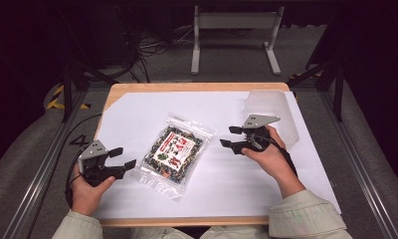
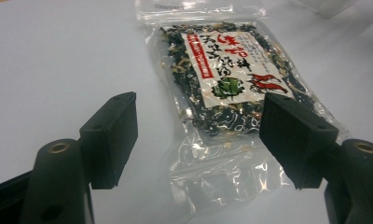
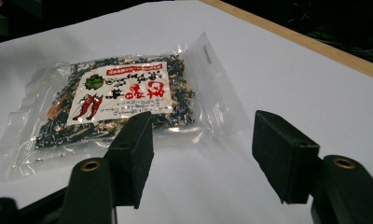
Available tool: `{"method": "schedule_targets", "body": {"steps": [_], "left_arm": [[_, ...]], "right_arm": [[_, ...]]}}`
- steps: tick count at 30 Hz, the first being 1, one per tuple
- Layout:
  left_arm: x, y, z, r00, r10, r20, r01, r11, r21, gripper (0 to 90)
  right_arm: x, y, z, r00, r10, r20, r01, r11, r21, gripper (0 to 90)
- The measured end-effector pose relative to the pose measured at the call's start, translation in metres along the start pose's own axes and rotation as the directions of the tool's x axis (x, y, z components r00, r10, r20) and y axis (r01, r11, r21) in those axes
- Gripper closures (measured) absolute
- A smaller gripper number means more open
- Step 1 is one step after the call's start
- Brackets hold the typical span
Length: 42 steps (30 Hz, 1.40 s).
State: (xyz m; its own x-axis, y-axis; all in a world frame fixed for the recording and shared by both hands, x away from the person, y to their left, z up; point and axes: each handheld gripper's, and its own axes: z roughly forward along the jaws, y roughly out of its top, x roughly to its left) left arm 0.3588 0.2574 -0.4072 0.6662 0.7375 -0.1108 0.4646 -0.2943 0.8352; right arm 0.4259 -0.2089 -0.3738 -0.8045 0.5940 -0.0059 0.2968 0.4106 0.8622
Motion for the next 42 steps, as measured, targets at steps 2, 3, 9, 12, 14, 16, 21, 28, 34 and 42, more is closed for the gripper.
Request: {"method": "schedule_targets", "body": {"steps": [2, 3, 9, 12, 14, 16, 21, 28, 34, 42], "left_arm": [[0.000, -0.001, 0.000, 1.0000, -0.004, -0.002, 0.004, 1.0000, 0.002, 28.6], [0.000, -0.001, -0.001, 1.0000, -0.006, 0.003, 0.006, 1.0000, 0.000, 28.6], [-0.002, -0.002, -0.002, 0.9999, -0.003, -0.011, 0.003, 1.0000, -0.005, 28.6], [-0.002, -0.004, -0.001, 0.9998, -0.004, -0.018, 0.004, 0.9999, -0.012, 28.6], [-0.002, -0.004, -0.004, 0.9996, 0.016, -0.024, -0.017, 0.9993, -0.033, 29.1], [-0.003, -0.005, -0.005, 0.9997, 0.019, -0.014, -0.020, 0.9990, -0.041, 29.4], [-0.001, -0.007, -0.001, 0.9998, 0.008, -0.017, -0.008, 0.9997, -0.021, 29.3], [0.000, -0.008, 0.001, 0.9998, 0.006, -0.016, -0.007, 1.0000, -0.007, 29.8], [0.000, -0.008, 0.002, 0.9998, 0.005, -0.021, -0.005, 1.0000, -0.002, 29.8], [0.000, -0.008, 0.003, 0.9992, 0.022, -0.033, -0.022, 0.9998, 0.003, 33.4]], "right_arm": [[0.001, 0.003, 0.001, 1.0000, -0.002, 0.001, 0.002, 1.000, -0.001, 33.8], [0.001, 0.006, 0.002, 1.0000, 0.007, 0.004, -0.007, 1.000, 0.007, 32.2], [-0.002, 0.018, 0.013, 0.9995, 0.030, -0.010, -0.030, 0.999, 0.028, 28.1], [-0.006, 0.021, 0.020, 0.9989, 0.043, -0.019, -0.043, 0.998, 0.044, 27.8], [-0.009, 0.024, 0.025, 0.9985, 0.050, -0.020, -0.049, 0.997, 0.054, 26.7], [-0.013, 0.026, 0.029, 0.9983, 0.056, -0.017, -0.054, 0.997, 0.063, 25.6], [-0.024, 0.031, 0.042, 0.9970, 0.078, 0.001, -0.078, 0.994, 0.081, 24.8], [-0.036, 0.038, 0.067, 0.9943, 0.093, 0.052, -0.099, 0.987, 0.128, 24.5], [-0.041, 0.036, 0.083, 0.9944, 0.092, 0.054, -0.099, 0.983, 0.158, 24.3], [-0.039, 0.032, 0.095, 0.9924, 0.122, 0.013, -0.122, 0.975, 0.185, 22.9]]}}
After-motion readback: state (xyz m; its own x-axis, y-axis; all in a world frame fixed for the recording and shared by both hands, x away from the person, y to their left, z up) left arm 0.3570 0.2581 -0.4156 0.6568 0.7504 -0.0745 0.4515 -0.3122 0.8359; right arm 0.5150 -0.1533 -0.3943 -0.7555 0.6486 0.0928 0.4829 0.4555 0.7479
